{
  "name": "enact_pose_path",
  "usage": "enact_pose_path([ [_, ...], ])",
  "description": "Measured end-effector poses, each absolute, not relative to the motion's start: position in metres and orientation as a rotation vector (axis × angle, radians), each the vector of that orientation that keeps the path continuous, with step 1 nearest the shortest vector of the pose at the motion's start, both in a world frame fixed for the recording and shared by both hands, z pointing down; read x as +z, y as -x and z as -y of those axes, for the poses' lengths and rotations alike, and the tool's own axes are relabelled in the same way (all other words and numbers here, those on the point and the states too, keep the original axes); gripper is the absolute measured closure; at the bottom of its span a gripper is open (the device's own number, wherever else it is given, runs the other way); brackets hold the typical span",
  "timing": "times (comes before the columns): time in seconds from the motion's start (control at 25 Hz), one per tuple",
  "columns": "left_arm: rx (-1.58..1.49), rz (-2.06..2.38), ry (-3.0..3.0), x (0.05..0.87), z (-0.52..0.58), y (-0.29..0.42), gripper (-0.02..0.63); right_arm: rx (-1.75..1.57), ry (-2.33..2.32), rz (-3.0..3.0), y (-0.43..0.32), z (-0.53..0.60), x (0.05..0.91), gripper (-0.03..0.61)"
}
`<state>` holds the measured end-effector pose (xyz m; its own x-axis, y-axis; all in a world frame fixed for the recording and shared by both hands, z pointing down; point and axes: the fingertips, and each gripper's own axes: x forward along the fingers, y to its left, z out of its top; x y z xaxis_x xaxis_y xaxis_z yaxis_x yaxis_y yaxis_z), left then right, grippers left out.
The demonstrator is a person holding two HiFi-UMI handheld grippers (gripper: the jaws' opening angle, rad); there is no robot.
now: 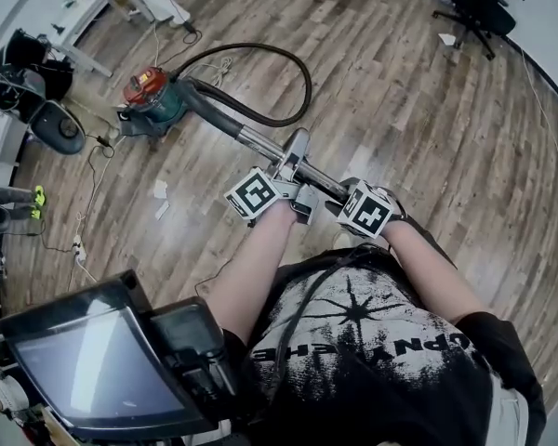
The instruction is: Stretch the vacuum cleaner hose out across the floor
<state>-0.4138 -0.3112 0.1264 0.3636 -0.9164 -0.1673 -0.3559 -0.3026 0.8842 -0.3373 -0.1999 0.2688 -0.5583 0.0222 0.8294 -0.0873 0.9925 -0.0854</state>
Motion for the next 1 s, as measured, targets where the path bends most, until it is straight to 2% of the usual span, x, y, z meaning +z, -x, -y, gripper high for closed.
enact_pose_path([
  [0.4, -0.924, 1.119, -1.725, 0.156, 0.226, 0.436, 0.574, 0.124, -0.029, 2.082, 0.344, 0.122, 0.28, 0.495],
  [0.8, -0.938, 1.01, -1.781, 0.153, 0.197, 0.384, 0.574, 0.177, -0.077, 2.064, 0.3, 0.082, 0.285, 0.495],
  [1.0, -0.901, 1.062, -1.794, 0.152, 0.198, 0.34, 0.574, 0.176, -0.08, 2.072, 0.252, 0.084, 0.281, 0.494],
])
